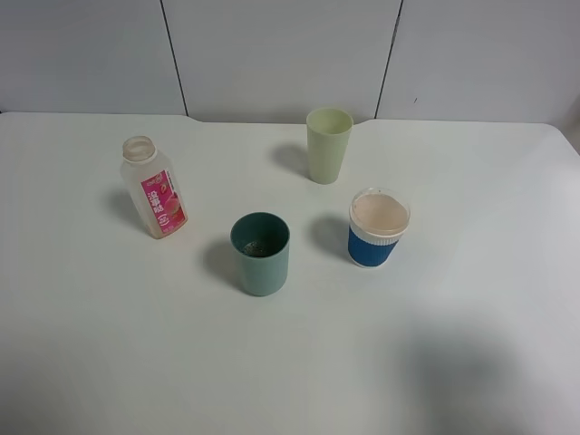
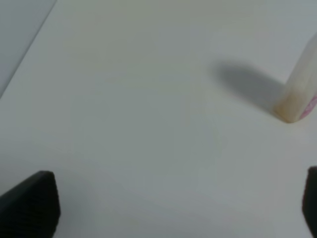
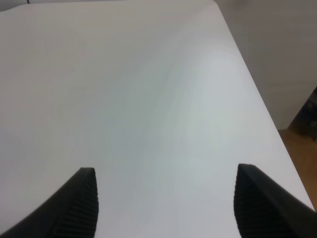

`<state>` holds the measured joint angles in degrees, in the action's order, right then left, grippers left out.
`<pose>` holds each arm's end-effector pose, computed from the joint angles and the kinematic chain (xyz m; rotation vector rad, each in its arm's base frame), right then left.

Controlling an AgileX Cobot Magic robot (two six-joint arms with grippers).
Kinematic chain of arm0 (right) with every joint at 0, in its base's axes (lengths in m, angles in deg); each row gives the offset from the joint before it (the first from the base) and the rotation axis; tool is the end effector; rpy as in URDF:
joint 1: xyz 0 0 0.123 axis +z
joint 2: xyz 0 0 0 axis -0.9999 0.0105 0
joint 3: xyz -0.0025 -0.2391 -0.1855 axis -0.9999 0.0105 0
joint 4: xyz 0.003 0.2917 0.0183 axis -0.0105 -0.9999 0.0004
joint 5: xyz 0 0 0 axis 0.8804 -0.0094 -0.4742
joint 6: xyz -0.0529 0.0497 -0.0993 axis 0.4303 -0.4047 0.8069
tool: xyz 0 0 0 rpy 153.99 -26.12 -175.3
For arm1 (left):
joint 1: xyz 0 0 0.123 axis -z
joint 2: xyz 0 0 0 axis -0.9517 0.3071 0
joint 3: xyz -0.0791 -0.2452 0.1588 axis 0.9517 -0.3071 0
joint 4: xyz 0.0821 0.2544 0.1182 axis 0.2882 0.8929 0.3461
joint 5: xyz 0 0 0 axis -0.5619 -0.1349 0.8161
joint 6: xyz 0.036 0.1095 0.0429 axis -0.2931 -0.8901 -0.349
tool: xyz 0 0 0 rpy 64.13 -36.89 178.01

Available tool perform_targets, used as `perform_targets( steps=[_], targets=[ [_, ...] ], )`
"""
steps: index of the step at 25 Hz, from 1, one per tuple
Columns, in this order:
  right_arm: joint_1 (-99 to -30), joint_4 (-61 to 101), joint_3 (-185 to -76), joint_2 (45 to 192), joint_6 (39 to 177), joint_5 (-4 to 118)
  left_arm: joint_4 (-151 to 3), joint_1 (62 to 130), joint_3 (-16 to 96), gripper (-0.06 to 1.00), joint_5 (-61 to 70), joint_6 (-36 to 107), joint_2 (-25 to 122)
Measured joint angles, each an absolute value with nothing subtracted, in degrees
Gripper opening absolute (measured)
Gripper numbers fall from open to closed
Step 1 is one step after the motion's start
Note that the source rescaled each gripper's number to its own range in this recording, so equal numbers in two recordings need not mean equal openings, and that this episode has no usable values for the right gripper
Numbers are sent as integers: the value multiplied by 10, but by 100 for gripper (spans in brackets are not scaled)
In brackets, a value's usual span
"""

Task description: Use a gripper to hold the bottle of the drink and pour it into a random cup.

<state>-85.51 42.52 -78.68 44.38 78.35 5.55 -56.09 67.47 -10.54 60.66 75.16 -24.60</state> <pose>0.0399 -0.0237 0.2848 0.0581 2.0137 -0.1817 0.0398 0.0113 0.2860 -0.1891 2.0141 0.0768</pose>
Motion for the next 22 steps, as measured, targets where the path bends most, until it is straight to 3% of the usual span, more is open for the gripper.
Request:
perform_targets(
  steps=[22],
  targets=[
    [-855, 425, -787, 444, 784, 56, -562, 675, -105, 100, 607, 750, -246]
  ],
)
